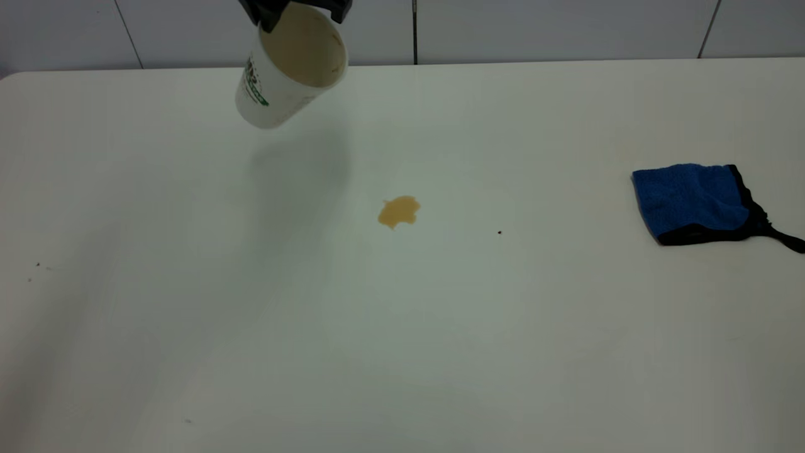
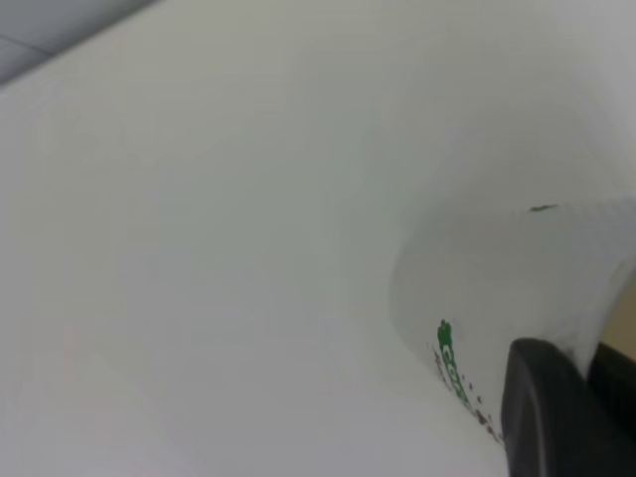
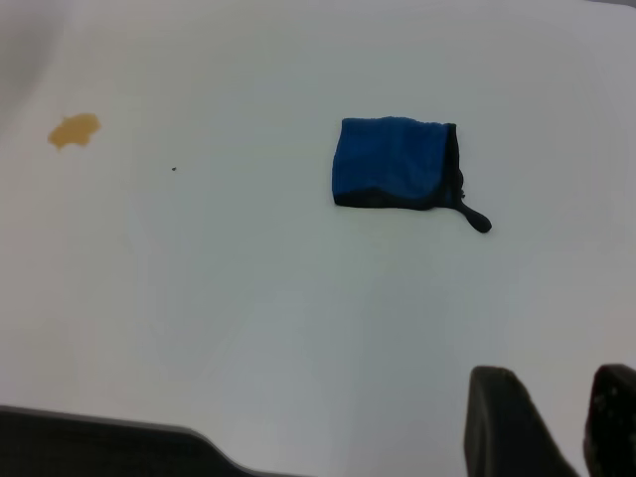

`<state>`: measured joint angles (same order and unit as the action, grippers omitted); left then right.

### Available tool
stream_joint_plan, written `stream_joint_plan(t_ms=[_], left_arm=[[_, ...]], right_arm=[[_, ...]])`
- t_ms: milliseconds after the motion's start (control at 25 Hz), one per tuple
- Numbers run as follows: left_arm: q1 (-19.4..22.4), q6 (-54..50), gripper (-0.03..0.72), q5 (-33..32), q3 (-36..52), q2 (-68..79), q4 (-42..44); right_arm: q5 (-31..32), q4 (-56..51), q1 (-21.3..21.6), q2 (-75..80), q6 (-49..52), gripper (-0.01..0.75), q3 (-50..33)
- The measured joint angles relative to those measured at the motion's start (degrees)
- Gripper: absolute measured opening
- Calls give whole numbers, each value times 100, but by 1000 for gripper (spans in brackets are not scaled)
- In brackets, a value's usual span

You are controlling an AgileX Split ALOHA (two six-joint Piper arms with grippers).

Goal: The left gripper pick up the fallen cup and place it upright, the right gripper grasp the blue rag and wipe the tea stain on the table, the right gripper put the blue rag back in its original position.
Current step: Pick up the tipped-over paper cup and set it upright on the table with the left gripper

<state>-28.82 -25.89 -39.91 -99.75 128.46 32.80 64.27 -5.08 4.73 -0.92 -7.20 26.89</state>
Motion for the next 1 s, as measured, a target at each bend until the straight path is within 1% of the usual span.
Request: stream_joint_plan(t_ms=[160, 240, 360, 520, 600, 720, 1000], left_arm=[[594, 1132, 14, 222, 0, 6, -1714], [882, 1830, 14, 266, 0, 6, -2643], [1312, 3147, 14, 276, 0, 6, -4086], [1790, 4516, 14, 276, 0, 73, -5688], [1975, 4946, 14, 276, 0, 167, -6148], [2150, 5186, 14, 291, 0, 413, -6544], [2195, 5261, 14, 356, 0, 788, -6653]], right_arm=[[0, 0, 0, 0, 0, 238, 0], [0, 0, 0, 0, 0, 238, 0], [0, 0, 0, 0, 0, 238, 0], [0, 0, 0, 0, 0, 238, 0], [0, 0, 0, 0, 0, 238, 0], [0, 0, 0, 0, 0, 238, 0], [0, 0, 0, 0, 0, 238, 0]])
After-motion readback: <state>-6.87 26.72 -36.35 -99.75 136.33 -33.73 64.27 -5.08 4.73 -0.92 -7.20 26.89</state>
